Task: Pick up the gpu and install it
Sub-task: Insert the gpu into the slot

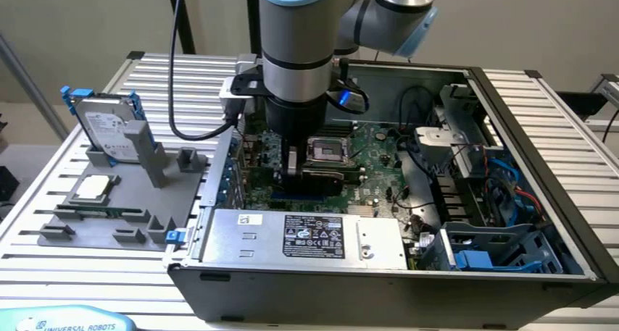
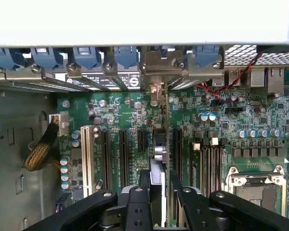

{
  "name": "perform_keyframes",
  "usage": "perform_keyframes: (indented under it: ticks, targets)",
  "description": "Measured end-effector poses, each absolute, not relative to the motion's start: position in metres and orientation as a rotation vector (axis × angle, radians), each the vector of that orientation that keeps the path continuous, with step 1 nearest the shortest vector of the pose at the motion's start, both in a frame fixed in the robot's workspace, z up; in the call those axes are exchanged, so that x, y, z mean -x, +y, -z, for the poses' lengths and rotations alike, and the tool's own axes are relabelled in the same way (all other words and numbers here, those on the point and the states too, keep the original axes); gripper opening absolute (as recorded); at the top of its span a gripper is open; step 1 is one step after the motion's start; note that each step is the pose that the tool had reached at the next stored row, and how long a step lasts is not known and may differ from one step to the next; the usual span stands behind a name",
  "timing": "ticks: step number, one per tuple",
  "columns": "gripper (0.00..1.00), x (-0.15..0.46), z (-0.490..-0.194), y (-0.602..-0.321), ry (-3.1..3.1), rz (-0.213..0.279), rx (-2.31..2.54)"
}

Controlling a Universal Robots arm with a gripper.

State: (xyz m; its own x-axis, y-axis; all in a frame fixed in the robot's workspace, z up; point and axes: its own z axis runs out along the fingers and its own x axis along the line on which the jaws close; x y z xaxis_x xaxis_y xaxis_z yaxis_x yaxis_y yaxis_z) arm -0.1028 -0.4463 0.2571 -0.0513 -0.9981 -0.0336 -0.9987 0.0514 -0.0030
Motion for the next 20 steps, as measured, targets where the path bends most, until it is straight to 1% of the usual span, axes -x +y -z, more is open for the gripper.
perform_keyframes:
  ticks: [20]
  targets:
    - [0.27,0.1037,-0.2519,-0.446,2.262,-0.04,2.148]
